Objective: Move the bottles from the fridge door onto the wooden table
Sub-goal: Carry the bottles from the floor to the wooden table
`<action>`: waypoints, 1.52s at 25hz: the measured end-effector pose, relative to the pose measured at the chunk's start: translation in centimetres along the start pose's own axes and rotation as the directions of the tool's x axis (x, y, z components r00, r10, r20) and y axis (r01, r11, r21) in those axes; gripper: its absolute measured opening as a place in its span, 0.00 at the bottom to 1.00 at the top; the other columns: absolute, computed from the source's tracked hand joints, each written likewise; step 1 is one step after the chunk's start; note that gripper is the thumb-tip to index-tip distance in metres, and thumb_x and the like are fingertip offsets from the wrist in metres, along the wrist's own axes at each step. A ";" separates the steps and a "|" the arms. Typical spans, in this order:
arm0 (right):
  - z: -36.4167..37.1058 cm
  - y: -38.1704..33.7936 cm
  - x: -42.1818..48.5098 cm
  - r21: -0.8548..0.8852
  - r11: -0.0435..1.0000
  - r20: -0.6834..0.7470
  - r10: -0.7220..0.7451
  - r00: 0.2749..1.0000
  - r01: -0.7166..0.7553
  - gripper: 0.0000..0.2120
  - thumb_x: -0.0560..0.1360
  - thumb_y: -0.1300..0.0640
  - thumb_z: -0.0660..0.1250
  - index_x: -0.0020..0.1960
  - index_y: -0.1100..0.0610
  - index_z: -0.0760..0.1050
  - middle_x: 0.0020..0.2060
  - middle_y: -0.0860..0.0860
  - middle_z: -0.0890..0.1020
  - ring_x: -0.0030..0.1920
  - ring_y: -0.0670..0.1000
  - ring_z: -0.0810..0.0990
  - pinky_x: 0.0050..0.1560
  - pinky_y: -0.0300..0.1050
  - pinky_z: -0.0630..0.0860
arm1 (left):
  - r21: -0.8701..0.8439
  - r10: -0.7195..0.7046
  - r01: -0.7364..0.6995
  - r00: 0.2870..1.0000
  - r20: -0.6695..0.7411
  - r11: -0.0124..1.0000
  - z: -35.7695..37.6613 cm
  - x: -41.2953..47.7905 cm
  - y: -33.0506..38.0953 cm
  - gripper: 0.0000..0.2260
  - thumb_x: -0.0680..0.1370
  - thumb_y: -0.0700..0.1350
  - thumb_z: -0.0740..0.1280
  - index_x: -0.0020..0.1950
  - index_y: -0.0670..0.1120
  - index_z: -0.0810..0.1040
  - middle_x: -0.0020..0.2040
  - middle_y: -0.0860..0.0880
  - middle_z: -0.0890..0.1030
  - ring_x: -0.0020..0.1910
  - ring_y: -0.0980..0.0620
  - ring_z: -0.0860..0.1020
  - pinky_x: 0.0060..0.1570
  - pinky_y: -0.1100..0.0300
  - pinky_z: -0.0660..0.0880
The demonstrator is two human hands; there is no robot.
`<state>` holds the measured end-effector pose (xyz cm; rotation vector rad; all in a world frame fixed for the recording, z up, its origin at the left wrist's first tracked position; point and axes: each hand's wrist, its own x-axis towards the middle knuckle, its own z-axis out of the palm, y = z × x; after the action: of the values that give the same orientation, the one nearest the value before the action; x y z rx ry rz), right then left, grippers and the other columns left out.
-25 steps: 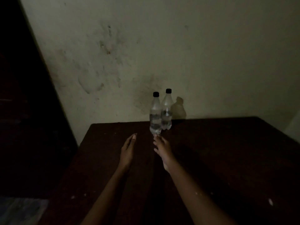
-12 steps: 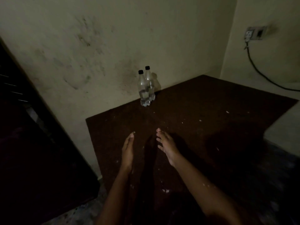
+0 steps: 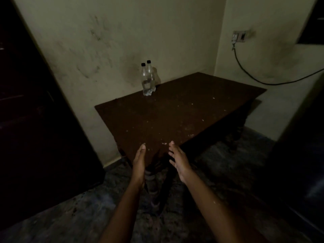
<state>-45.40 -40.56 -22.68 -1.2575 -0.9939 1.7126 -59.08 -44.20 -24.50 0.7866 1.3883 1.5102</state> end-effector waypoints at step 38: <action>-48.8 50.1 -48.1 -0.335 0.860 -0.460 0.207 0.863 -0.384 0.18 0.77 0.59 0.62 0.65 0.64 0.71 0.64 0.61 0.75 0.64 0.57 0.73 0.59 0.42 0.68 | 0.589 -0.420 0.210 0.873 0.246 0.781 18.7 -63.3 -46.8 0.17 0.77 0.36 0.62 0.65 0.35 0.69 0.65 0.36 0.73 0.57 0.54 0.68 0.41 0.84 0.64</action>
<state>5.20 -96.96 -60.82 -2.0564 -0.9665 1.3935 -8.68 -96.94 -59.61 1.0511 1.5805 0.6420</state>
